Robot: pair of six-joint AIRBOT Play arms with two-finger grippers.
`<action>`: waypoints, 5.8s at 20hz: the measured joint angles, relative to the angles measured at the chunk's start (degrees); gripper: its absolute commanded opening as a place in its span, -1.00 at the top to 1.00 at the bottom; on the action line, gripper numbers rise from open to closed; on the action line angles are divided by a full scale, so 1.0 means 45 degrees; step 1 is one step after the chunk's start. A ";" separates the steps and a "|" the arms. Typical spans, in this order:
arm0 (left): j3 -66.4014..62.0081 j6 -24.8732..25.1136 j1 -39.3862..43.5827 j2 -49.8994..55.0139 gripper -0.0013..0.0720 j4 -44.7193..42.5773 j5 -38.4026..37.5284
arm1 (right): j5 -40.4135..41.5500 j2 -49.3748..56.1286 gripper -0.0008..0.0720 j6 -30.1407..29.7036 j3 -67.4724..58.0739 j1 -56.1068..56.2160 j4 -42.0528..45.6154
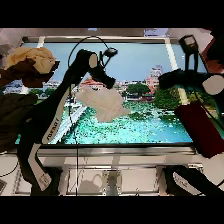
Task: Fold the shirts.
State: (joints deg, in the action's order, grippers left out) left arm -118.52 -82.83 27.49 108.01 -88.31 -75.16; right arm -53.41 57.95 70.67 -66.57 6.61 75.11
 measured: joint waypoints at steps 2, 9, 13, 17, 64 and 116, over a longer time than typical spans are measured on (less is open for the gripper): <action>0.0471 -0.0505 -0.0831 0.0005 -0.94 -0.0345 0.0063 | 0.0359 0.0010 0.00 0.0005 0.1137 0.0005 -0.0763; 0.1156 -0.0374 -0.3453 0.1015 -0.94 0.2647 0.0301 | 0.2540 0.0359 -0.46 0.0010 0.4381 0.0287 -0.4789; 0.1214 0.0010 -0.3886 0.1637 -0.94 0.3536 0.0369 | 0.3303 0.1132 -0.46 0.0010 0.5022 0.1409 -0.5688; 0.1219 0.1243 -0.4002 0.1860 -0.94 0.3842 0.0257 | 0.4265 0.1749 -0.46 0.0005 0.5197 0.2603 -0.5979; -0.0534 0.1166 -0.4041 -0.2633 0.93 0.1977 -0.1549 | 0.5270 0.0491 0.91 0.0607 0.1287 0.1996 -0.4012; 2.0944 -0.3118 -0.7359 -1.4654 -0.94 0.5425 0.4741 | -0.3497 0.1511 -0.15 0.1841 0.7048 -0.4979 -0.5455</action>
State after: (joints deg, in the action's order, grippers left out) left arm -24.27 -96.86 -5.63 42.06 -63.90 -53.82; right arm -69.14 64.75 78.96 -34.85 -15.79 50.57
